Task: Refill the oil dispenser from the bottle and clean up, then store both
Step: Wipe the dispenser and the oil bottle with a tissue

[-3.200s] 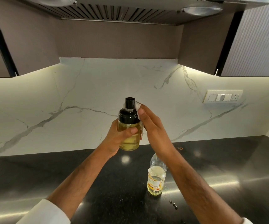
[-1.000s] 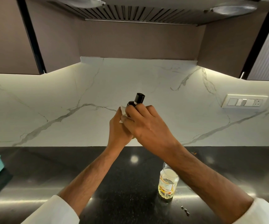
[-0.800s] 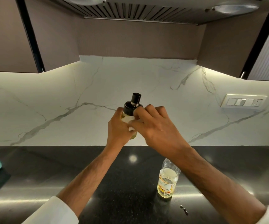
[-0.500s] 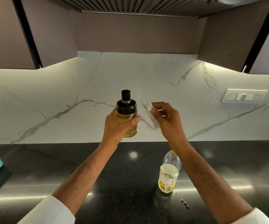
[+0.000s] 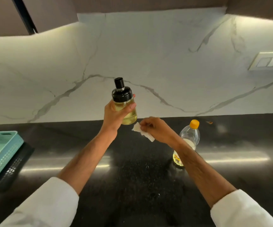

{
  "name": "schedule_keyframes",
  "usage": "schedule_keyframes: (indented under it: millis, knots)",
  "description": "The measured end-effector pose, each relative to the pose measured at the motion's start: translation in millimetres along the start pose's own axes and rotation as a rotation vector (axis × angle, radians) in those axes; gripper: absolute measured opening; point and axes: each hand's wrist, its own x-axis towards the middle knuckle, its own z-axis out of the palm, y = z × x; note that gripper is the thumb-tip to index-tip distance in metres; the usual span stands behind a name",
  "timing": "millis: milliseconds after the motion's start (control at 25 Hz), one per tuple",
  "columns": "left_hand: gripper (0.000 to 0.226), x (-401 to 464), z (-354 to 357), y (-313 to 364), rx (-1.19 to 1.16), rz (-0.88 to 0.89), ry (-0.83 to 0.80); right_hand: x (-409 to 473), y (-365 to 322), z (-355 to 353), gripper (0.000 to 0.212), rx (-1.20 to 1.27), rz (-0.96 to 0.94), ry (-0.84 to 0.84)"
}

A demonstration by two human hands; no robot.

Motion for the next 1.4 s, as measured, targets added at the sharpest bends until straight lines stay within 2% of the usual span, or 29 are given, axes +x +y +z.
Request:
schedule_keyframes:
  millis: [80, 240, 360, 440, 600, 960, 1120, 1400]
  knots:
    - [0.068, 4.6, -3.5, -18.6, 0.062, -0.061, 0.007, -1.7, 34.9, 20.3, 0.013, 0.200, 0.192, -0.034]
    - [0.078, 19.5, -10.4, -70.6, 0.186, -0.156, 0.012, -2.9, 78.4, 51.6, 0.027, 0.862, 0.557, 0.083]
    - [0.083, 31.4, -14.8, -114.7, 0.254, -0.206, -0.010, -0.3, 98.8, 63.8, 0.037, 1.182, 0.696, 0.158]
    - [0.085, 37.9, -16.5, -141.8, 0.299, -0.225, -0.022, 3.7, 109.4, 70.6, 0.046, 1.321, 0.696, 0.157]
    - [0.074, 57.4, -21.7, -193.1, 0.365, -0.256, -0.052, 18.0, 124.4, 85.6, 0.041, 1.152, 0.650, 0.243]
    - [0.087, 117.8, -32.2, -290.6, 0.409, -0.297, -0.076, 43.3, 159.2, 115.5, 0.027, 0.920, 0.672, 0.394]
    - [0.086, 135.2, -33.0, -310.3, 0.394, -0.309, -0.069, 58.7, 161.9, 115.7, 0.014, 0.686, 0.658, 0.427]
    - [0.084, 146.8, -35.5, -328.8, 0.401, -0.280, -0.058, 73.5, 163.0, 118.0, 0.023, 0.644, 0.675, 0.410]
